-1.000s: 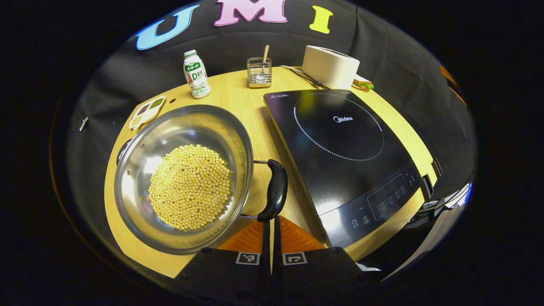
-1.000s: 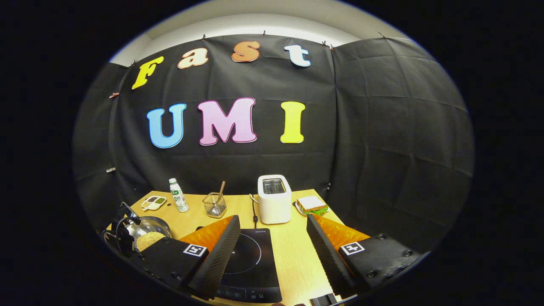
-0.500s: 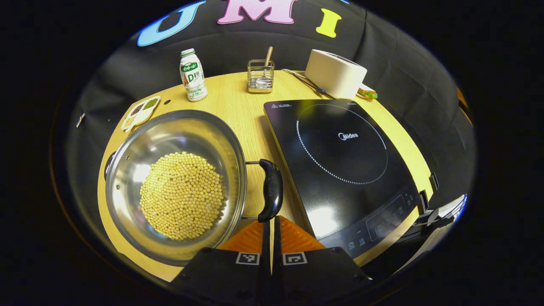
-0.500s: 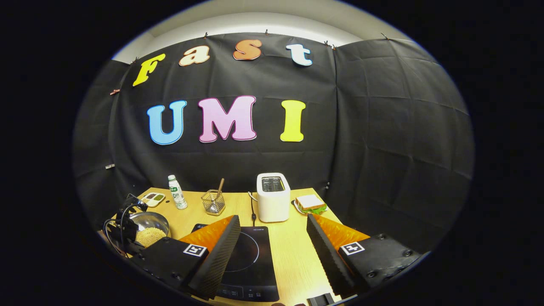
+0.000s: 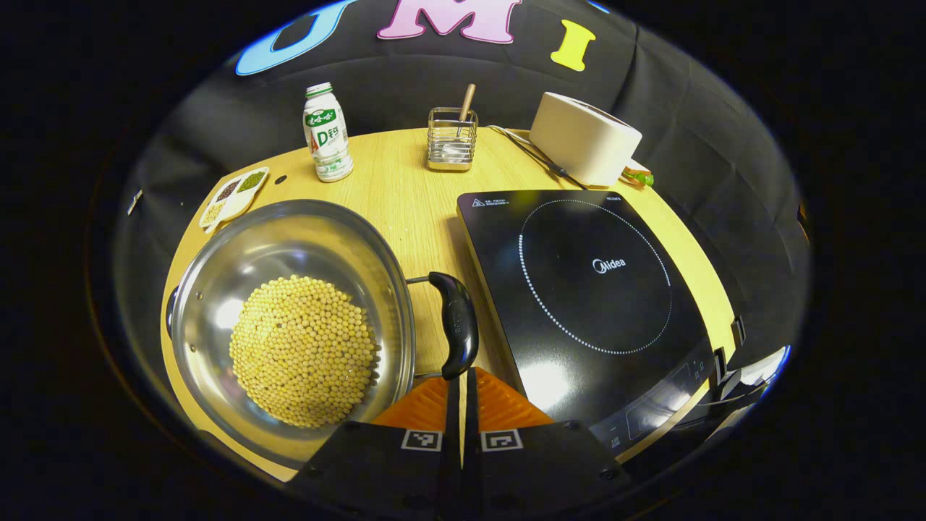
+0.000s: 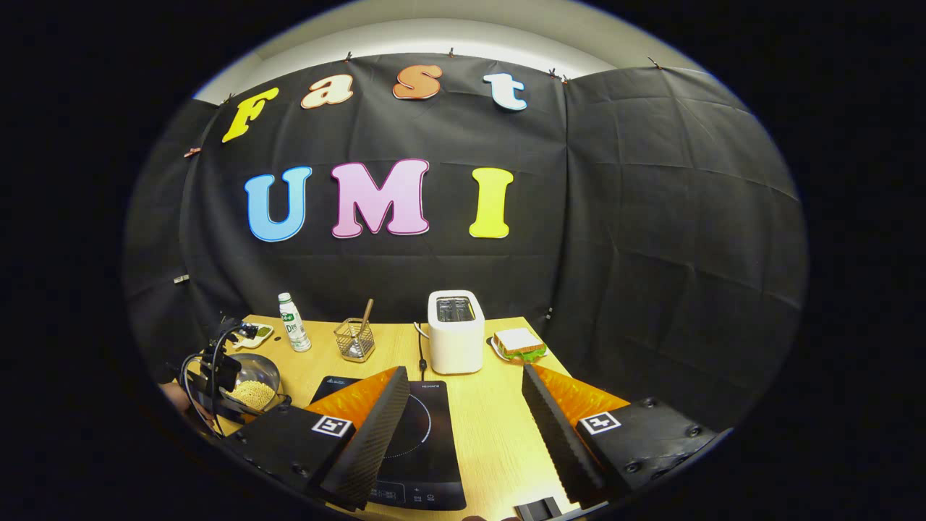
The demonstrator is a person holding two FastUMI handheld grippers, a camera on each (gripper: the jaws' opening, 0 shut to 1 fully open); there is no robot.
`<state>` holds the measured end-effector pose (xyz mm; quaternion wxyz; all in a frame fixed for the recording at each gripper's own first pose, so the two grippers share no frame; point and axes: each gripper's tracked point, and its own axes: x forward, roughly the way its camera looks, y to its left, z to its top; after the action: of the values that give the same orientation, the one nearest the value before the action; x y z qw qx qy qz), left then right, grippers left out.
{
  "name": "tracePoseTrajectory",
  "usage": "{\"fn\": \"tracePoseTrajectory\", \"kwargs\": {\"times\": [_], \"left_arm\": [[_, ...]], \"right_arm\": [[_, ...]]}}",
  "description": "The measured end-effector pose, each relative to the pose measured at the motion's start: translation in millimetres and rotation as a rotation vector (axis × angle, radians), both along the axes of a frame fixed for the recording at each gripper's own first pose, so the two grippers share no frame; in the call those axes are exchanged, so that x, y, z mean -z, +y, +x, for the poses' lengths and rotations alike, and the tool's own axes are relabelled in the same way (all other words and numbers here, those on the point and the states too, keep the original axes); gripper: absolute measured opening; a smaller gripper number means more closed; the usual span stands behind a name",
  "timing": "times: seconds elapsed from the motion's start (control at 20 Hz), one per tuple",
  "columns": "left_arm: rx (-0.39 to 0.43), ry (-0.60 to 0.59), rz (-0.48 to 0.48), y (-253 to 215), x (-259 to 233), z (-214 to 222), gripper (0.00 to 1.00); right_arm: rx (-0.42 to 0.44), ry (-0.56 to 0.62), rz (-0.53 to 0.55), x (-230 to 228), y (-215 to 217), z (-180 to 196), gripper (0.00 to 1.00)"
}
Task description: First push the handle of the pot to place it horizontally, then grasp the pot with both hands and set it on the induction cooktop.
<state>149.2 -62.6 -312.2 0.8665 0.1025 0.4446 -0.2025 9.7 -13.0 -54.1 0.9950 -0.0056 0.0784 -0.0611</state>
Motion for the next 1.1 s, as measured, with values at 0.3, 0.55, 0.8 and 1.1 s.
{"fn": "tracePoseTrajectory", "kwargs": {"times": [0.3, 0.55, 0.8, 1.1], "left_arm": [[0.007, -0.005, -0.020, -4.8, -2.5, 12.6, 0.05], [-0.006, -0.030, -0.053, -3.9, -10.7, 7.8, 0.05], [-0.055, -0.089, -0.141, 2.4, -37.0, -14.6, 0.05], [-0.128, -0.216, -0.218, 45.6, -77.2, -41.8, 0.05]], "right_arm": [[0.017, 0.003, -0.009, 0.2, -4.5, -4.9, 0.98], [0.022, 0.005, -0.011, 0.5, -0.8, -9.2, 0.98], [-0.023, 0.013, -0.021, 1.9, 24.5, -10.5, 0.98], [-0.084, 0.030, -0.011, 7.0, 64.7, -11.2, 0.98]]}}
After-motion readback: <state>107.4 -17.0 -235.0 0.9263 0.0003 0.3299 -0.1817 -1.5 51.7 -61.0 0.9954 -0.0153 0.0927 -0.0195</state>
